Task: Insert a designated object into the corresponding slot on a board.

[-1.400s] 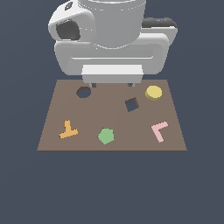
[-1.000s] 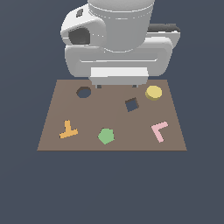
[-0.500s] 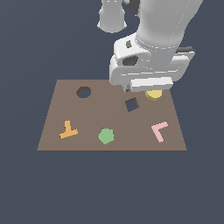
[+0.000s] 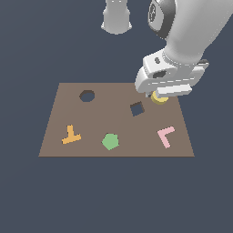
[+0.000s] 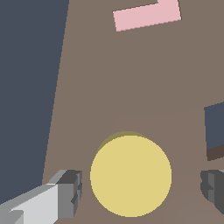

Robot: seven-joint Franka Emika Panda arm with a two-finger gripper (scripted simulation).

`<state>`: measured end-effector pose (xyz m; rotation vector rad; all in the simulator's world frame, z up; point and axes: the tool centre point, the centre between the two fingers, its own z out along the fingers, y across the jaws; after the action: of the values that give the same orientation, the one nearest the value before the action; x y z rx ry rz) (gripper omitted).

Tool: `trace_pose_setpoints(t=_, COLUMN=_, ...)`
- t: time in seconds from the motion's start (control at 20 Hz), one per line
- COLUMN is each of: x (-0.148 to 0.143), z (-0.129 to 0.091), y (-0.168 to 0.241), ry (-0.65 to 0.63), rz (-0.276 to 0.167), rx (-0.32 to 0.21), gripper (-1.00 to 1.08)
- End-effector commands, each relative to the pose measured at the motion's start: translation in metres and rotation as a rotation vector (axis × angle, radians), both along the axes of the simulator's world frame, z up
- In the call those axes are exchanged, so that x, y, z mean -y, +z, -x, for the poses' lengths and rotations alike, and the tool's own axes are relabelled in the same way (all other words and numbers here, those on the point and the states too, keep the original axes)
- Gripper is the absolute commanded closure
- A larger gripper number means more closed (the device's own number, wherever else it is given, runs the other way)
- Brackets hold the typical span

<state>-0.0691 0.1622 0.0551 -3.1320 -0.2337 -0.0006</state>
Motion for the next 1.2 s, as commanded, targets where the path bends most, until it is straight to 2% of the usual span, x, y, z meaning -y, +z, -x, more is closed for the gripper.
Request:
trace_pose_setpoints(t=0.0, x=-0.005, z=0.002, y=-0.005, ry=0.003, rz=0.000, rx=0.000, gripper=-0.92)
trace_pose_setpoints(t=0.7, x=-0.006, z=0.002, y=-0.025, ry=0.003, rz=0.001, rx=-0.001, gripper=-0.92)
trace_pose_setpoints(t=0.75, x=-0.006, z=0.002, y=-0.025, ry=0.003, rz=0.001, rx=-0.001, gripper=1.08)
trace_pose_setpoints(t=1.15, x=-0.006, z=0.002, y=-0.025, ry=0.003, rz=0.001, rx=-0.001, gripper=1.08)
